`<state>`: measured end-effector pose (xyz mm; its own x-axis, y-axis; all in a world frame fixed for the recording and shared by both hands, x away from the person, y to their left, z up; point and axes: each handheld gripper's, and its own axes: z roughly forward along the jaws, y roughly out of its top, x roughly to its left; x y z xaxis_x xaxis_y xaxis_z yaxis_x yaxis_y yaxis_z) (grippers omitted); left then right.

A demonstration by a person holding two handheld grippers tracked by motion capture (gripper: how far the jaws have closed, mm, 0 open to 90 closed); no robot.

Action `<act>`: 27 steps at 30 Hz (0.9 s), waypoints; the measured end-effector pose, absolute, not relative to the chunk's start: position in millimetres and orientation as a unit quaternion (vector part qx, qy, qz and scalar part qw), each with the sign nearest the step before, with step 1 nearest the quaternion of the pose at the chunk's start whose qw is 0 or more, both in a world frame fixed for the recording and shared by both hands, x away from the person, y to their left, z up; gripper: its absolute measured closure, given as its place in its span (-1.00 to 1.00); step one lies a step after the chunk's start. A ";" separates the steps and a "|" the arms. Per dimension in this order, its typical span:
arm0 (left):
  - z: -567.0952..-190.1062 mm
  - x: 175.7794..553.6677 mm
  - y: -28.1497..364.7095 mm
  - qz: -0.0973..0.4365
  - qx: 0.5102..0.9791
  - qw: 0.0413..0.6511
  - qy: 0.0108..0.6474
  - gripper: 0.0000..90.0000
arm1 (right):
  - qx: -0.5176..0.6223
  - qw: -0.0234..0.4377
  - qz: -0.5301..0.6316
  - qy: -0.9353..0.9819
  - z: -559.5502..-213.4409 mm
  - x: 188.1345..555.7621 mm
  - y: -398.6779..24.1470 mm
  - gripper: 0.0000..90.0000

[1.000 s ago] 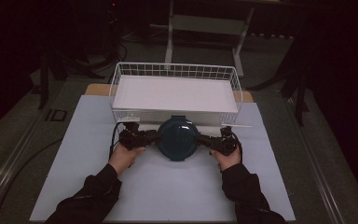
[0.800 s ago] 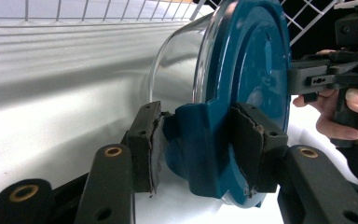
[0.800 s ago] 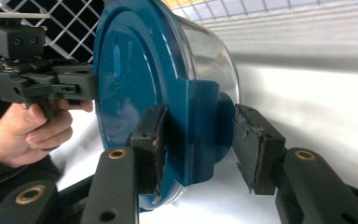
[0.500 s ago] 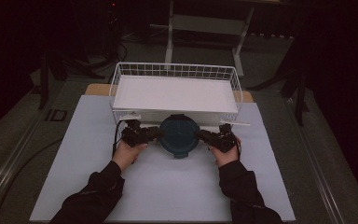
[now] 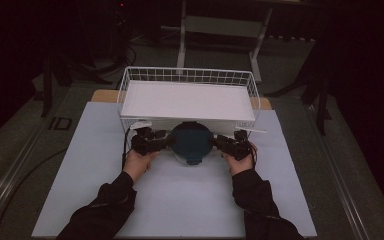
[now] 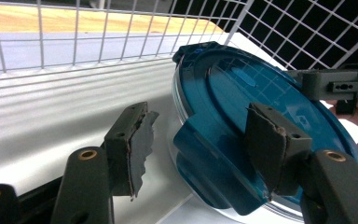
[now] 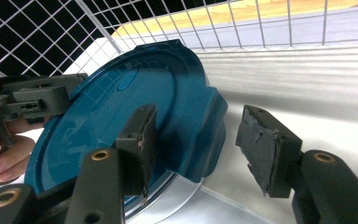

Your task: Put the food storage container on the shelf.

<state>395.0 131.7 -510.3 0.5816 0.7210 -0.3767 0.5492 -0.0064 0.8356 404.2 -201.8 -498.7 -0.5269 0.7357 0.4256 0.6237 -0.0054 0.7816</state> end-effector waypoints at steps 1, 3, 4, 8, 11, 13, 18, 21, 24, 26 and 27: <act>-510.0 394.8 131.5 0.081 0.705 0.541 0.451 -0.09 | 0.484 0.054 0.518 0.703 -498.5 404.1 -201.2 0.03; -509.4 395.1 132.0 0.080 0.706 0.539 0.452 -0.09 | 0.485 0.057 0.518 0.702 -498.4 404.1 -200.3 0.02; -508.8 394.7 131.7 0.079 0.706 0.537 0.454 -0.10 | 0.485 0.059 0.518 0.703 -498.2 403.8 -199.9 0.02; -507.6 390.7 133.6 0.077 0.727 0.540 0.417 -0.40 | 0.481 0.065 0.513 0.708 -495.0 399.4 -198.3 -0.10; -505.5 385.5 134.8 0.063 0.723 0.552 0.411 -0.56 | 0.475 0.068 0.515 0.710 -492.0 395.0 -199.1 -0.11; -503.4 381.1 135.6 0.054 0.720 0.555 0.412 -0.68 | 0.470 0.063 0.520 0.711 -489.7 392.4 -199.8 -0.15; -497.4 367.5 136.0 0.043 0.736 0.557 0.383 -0.96 | 0.456 0.068 0.515 0.722 -484.5 380.9 -195.6 -0.16; -494.7 359.9 135.5 0.048 0.742 0.554 0.375 -0.96 | 0.452 0.072 0.515 0.724 -482.5 375.4 -194.6 -0.16; -488.6 346.8 138.0 0.041 0.742 0.562 0.363 -0.96 | 0.448 0.070 0.519 0.725 -478.6 363.2 -194.2 -0.16; -485.1 340.5 139.6 0.035 0.742 0.565 0.359 -0.96 | 0.442 0.071 0.523 0.725 -475.2 356.2 -194.2 -0.12; -485.1 340.5 139.6 0.035 0.742 0.565 0.359 -0.96 | 0.442 0.071 0.523 0.725 -475.2 356.2 -194.2 -0.12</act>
